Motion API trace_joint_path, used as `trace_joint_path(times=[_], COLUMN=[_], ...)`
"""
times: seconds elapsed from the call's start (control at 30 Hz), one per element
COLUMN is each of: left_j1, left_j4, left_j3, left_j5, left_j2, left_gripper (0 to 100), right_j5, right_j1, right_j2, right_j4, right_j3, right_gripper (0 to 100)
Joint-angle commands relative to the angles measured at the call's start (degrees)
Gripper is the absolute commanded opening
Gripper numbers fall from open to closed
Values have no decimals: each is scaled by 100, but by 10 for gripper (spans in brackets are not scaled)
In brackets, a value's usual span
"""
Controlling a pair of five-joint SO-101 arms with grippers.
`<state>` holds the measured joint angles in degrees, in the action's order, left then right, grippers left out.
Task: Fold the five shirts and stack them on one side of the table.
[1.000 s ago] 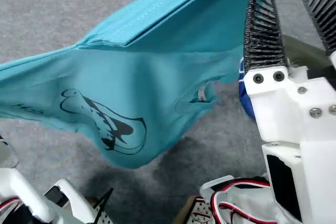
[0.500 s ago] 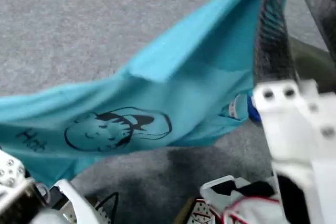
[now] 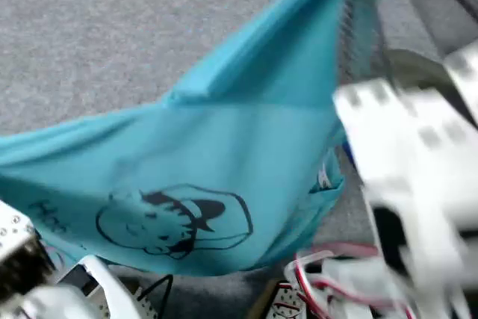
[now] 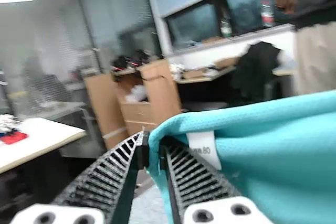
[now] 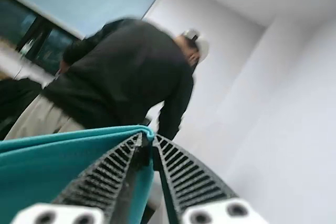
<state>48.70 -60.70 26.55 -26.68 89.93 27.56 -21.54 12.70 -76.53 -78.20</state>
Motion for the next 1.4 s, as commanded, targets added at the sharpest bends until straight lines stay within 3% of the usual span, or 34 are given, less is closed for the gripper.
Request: trace_joint_path(times=[0.0, 0.13, 0.3, 0.4, 0.53, 0.83, 1.17, 1.37], left_j1=[-440, -941, -1468, -1679, -1732, -1679, -1732, -1679], left_j4=[1011, 2681, 5495, 6338, 6919, 6919, 4686, 3552], left_j3=[1029, 2629, 4563, 4615, 3789, 932, 308, 299], left_j5=[-9, 9, -35, -35, 9, -35, -642, -914], left_j2=[4, -31, -532, -1516, -3327, -7125, -7521, -7512], left_gripper=[19, 19, 20, 20, 20, 19, 19, 19], right_j5=[-70, -70, -70, -79, -79, -79, -70, 9], right_j1=[84, 84, 84, 84, 84, 101, 110, 110], right_j2=[-778, -1886, -3398, -4198, -4945, -5684, -5719, -5657], right_j4=[229, 624, 1530, 2110, 2637, 2743, 1899, 264], right_j3=[4, -4, -40, -40, -48, -48, -57, -664], right_gripper=[2, 2, 2, 2, 2, 2, 2, 2])
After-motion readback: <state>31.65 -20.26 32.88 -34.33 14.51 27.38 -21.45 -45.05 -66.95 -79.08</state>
